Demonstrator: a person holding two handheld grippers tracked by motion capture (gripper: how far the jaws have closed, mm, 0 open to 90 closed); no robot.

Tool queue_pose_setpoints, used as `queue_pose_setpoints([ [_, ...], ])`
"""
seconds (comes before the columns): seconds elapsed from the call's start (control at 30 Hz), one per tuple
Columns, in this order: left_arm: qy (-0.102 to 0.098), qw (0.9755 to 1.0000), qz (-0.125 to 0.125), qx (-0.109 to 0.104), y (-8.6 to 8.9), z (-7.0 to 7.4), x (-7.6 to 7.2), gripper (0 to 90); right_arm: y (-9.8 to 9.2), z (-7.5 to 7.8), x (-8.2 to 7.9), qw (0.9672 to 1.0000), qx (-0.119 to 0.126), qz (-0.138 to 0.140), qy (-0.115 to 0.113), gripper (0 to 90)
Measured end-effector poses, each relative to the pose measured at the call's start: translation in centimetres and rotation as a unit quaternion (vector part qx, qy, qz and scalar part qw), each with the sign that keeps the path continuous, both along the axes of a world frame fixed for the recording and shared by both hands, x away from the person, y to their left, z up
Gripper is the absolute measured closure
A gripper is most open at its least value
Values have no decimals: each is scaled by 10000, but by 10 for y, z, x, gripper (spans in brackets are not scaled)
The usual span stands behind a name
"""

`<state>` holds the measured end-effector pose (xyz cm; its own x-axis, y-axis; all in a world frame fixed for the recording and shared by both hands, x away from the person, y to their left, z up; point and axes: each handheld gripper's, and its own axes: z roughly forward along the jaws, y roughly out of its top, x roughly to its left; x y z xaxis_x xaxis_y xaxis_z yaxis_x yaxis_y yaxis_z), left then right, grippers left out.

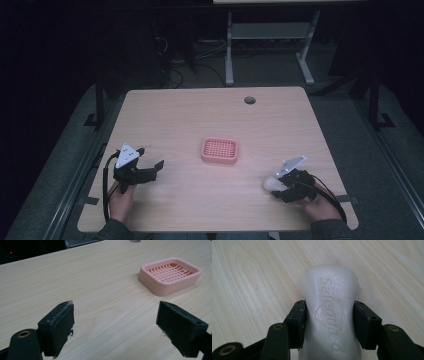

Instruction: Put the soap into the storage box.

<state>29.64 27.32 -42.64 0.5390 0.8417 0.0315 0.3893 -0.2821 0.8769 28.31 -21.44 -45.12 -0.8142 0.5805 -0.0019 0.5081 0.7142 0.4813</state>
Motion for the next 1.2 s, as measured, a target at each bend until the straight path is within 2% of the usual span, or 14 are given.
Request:
queue_pose_setpoints([
  [0.3,6,10000,13,-33,2,1,0,146,1,1,-2,10000,6,21,0,480],
  [0.5,-15,10000,0,-21,1,0,0,146,-1,1,-4,10000,97,21,2,481],
  [0.83,-14,10000,9,-59,1,0,1,146,0,6,-7,9997,200,46,-112,481],
  [0.93,-1,10000,8,-11,0,0,1,146,0,7,-7,9996,223,27,-157,481],
  [1.07,25,10000,21,-88,2,0,1,146,0,13,-7,9993,293,72,-201,481],
  [1.2,24,9999,59,-112,3,0,0,146,2,15,-5,9995,228,115,-208,481],
])
